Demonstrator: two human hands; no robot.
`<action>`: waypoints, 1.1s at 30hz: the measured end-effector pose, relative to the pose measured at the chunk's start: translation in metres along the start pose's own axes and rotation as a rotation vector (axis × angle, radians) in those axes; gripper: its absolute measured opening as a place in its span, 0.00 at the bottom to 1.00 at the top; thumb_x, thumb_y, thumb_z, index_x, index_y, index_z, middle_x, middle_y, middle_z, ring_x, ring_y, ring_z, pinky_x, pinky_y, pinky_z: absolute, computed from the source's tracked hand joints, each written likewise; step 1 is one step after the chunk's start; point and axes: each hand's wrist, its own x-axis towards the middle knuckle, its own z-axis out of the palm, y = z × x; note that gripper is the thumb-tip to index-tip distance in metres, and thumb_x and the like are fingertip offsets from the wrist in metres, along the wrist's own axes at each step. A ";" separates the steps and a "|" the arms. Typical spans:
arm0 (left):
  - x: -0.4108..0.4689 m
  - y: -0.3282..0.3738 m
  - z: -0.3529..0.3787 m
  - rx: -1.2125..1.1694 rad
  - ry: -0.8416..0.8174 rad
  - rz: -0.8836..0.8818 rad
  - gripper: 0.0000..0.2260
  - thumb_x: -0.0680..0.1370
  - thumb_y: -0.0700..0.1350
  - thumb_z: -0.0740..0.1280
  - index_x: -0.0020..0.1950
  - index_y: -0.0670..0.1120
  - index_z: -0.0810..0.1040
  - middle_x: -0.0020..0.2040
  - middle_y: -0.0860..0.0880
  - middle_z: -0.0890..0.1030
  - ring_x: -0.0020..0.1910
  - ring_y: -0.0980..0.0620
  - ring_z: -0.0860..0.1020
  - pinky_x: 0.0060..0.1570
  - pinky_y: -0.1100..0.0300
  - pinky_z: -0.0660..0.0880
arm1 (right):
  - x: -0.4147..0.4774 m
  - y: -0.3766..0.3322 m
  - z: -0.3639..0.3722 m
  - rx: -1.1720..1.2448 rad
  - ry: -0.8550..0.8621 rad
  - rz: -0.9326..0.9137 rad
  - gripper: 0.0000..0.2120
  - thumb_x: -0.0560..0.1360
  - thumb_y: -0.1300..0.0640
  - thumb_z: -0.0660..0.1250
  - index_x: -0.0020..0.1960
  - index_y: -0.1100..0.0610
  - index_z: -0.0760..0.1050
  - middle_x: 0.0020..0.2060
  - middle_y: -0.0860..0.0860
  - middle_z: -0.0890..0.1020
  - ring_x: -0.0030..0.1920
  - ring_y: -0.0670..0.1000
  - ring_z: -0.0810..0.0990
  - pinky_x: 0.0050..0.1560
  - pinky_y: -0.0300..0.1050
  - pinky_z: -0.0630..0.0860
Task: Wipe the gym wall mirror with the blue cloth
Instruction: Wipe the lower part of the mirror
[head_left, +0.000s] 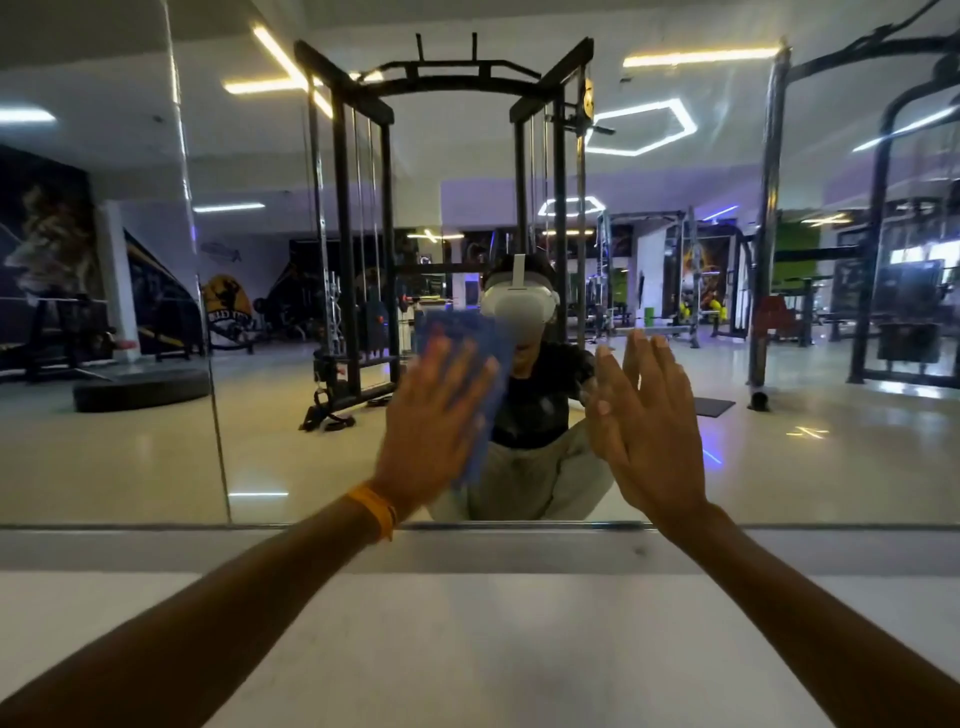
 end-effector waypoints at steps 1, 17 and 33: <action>-0.020 0.011 0.007 0.035 -0.061 0.202 0.27 0.86 0.54 0.52 0.85 0.50 0.52 0.84 0.44 0.52 0.83 0.39 0.48 0.80 0.43 0.36 | -0.004 -0.003 0.003 -0.013 -0.003 -0.015 0.26 0.86 0.48 0.52 0.81 0.54 0.62 0.83 0.57 0.55 0.83 0.58 0.49 0.79 0.64 0.56; -0.027 -0.032 0.000 0.059 -0.064 0.386 0.27 0.86 0.54 0.59 0.83 0.48 0.57 0.84 0.43 0.54 0.83 0.41 0.50 0.81 0.43 0.44 | -0.029 -0.018 0.010 -0.083 -0.072 -0.120 0.25 0.86 0.49 0.53 0.82 0.55 0.61 0.82 0.57 0.56 0.83 0.58 0.50 0.81 0.60 0.50; -0.061 -0.042 0.002 -0.183 0.082 -0.257 0.29 0.87 0.60 0.50 0.82 0.43 0.58 0.85 0.47 0.47 0.84 0.47 0.44 0.82 0.47 0.41 | -0.020 -0.053 0.012 0.095 -0.099 -0.089 0.25 0.86 0.50 0.53 0.81 0.55 0.61 0.82 0.55 0.58 0.83 0.55 0.52 0.81 0.58 0.52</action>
